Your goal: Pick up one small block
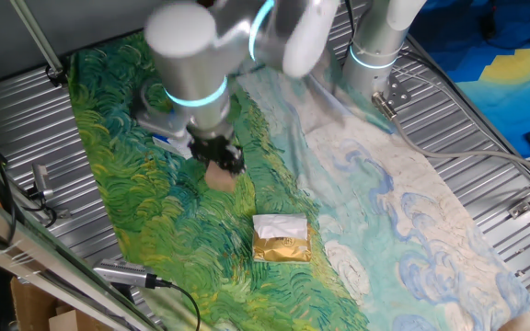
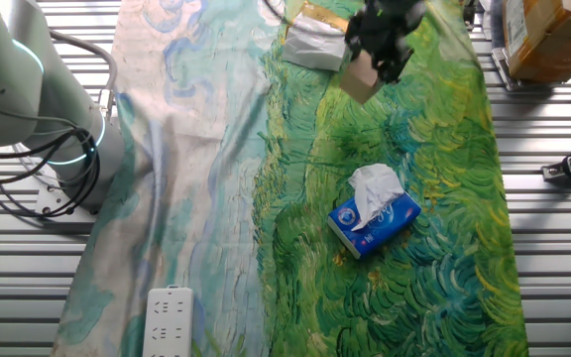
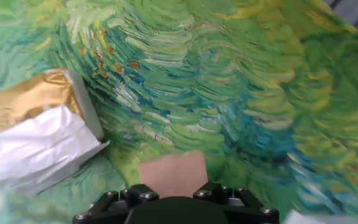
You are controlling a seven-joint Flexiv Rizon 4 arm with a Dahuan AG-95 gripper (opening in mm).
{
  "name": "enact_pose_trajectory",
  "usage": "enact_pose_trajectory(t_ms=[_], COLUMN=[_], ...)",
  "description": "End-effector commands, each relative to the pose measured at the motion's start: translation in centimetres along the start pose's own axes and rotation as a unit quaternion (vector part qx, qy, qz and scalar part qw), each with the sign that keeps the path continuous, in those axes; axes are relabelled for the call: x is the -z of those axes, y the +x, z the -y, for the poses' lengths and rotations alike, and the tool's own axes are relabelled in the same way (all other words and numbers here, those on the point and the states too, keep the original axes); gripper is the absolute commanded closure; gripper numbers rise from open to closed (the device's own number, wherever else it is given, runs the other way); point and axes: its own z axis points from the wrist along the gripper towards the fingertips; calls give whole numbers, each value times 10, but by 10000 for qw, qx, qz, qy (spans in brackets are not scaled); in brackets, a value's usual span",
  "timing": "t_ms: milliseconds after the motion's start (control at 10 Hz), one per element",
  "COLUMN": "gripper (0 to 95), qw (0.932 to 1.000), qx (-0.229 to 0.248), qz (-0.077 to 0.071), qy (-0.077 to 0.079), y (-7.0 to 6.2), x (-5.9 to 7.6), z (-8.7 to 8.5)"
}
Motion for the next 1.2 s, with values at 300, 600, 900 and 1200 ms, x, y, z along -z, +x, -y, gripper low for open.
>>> enact_pose_trajectory(t_ms=[300, 600, 900, 1200], gripper=[950, 950, 950, 950], qw=[9994, 9986, 9969, 9965], qx=[-230, -382, -522, -600], qz=[-259, -332, -490, -468], qy=[65, 173, 338, 356], y=[40, 40, 39, 40], x=[121, 167, 197, 203], z=[2, -14, -39, -49])
